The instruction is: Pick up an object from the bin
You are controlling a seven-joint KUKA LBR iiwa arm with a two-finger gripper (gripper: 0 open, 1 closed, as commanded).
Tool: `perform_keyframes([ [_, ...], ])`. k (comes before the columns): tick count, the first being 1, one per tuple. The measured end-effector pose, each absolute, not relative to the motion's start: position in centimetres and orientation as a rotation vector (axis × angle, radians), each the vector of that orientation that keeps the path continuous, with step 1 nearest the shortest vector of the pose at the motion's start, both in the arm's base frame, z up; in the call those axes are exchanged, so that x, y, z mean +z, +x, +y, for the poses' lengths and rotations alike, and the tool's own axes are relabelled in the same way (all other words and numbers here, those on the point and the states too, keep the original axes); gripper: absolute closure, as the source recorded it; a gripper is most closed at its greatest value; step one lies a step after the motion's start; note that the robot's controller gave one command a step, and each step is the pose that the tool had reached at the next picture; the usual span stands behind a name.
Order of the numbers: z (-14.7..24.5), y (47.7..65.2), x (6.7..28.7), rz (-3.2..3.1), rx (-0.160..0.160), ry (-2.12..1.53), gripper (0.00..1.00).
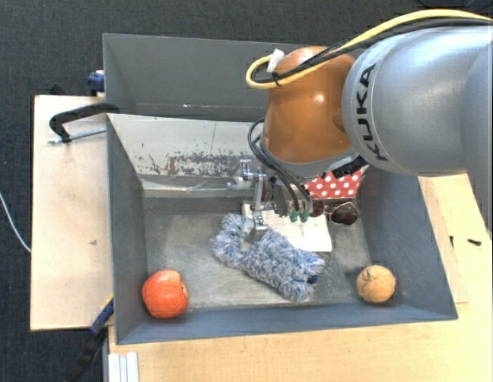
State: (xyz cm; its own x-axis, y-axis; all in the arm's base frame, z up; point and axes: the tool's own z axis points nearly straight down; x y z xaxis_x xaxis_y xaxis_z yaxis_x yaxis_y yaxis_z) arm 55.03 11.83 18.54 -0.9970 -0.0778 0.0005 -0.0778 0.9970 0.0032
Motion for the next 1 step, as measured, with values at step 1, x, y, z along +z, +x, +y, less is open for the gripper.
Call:
perform_keyframes([
  [1,11.72,55.07,18.58,-3.14,-0.003,0.121,0.0],
])
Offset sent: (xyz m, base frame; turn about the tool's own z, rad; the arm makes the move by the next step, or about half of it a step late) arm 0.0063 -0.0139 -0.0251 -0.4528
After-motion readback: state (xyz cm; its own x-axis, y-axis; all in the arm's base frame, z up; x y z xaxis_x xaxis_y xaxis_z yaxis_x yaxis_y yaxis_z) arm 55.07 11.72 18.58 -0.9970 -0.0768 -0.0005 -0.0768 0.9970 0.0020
